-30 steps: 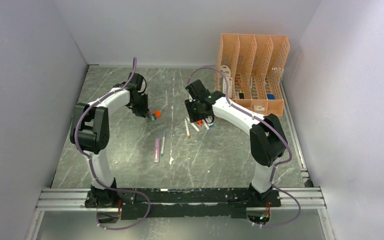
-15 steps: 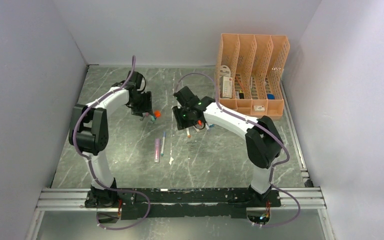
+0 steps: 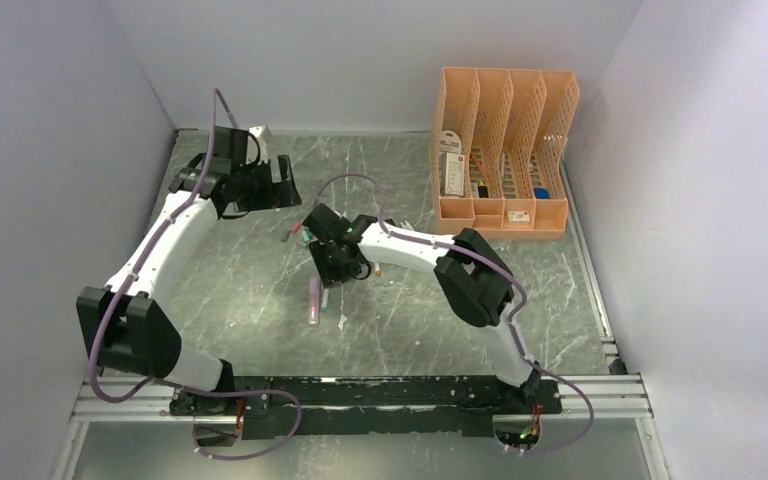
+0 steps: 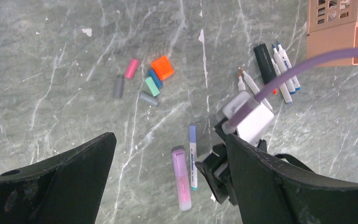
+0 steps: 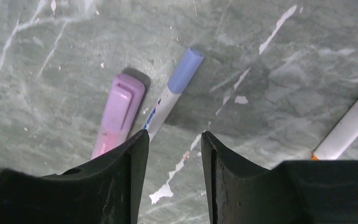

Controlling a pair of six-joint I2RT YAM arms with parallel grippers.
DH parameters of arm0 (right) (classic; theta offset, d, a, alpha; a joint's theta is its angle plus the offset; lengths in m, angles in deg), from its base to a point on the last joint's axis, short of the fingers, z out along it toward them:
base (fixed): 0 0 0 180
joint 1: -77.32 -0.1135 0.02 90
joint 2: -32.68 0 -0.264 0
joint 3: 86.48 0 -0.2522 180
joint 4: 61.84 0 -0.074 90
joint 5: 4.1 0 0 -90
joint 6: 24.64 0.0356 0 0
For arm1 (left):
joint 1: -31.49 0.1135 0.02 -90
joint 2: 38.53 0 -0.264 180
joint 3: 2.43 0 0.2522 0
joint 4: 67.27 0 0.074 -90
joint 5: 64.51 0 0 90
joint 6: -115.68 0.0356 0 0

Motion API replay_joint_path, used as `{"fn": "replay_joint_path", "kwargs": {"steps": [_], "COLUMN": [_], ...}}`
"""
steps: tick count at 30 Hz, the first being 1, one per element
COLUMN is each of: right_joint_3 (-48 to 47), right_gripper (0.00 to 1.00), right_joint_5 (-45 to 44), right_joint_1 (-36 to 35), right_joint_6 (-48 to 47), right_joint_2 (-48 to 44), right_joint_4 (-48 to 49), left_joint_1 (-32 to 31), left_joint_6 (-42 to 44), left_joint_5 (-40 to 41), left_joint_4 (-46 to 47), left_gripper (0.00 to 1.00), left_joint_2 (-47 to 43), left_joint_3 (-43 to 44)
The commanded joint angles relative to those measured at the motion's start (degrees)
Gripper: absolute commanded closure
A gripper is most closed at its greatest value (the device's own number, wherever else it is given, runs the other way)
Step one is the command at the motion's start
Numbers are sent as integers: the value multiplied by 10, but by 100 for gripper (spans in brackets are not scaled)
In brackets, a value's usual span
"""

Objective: Open the pen caps

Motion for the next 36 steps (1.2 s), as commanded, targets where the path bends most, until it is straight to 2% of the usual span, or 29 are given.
{"fn": "replay_joint_path", "kwargs": {"steps": [1, 6, 14, 18, 21, 26, 30, 32, 36], "right_joint_3": [-42, -69, -48, -7, 32, 126, 207, 241, 291], "right_gripper": [54, 55, 67, 80, 90, 94, 95, 94, 94], "right_joint_5": [-26, -48, -91, -109, -108, -41, 43, 95, 184], "right_joint_1": [-12, -25, -38, -41, -41, -10, 45, 78, 130], "right_joint_6": [21, 20, 16, 14, 3, -10, -1, 4, 20], "right_joint_2": [29, 61, 55, 34, -5, -129, -258, -312, -387], "right_joint_4": [-16, -45, -84, -88, -64, 11, 88, 116, 173], "left_joint_1": [11, 13, 16, 16, 16, 15, 15, 9, -31], "left_joint_6": [12, 9, 5, 0, -3, -6, -81, -150, -260], "left_joint_5": [-24, -33, -42, -50, -65, -143, -272, -331, -366], "left_joint_4": [-24, -22, -15, -9, -4, 26, 127, 229, 393], "left_gripper": [1, 0, 0, 0, 0, 0, 1, 1, 0], "left_joint_2": [-19, -35, -40, -42, -40, -43, -55, -69, -93], "left_joint_3": [-25, -34, -45, -49, -52, -71, -127, -176, -241]}}
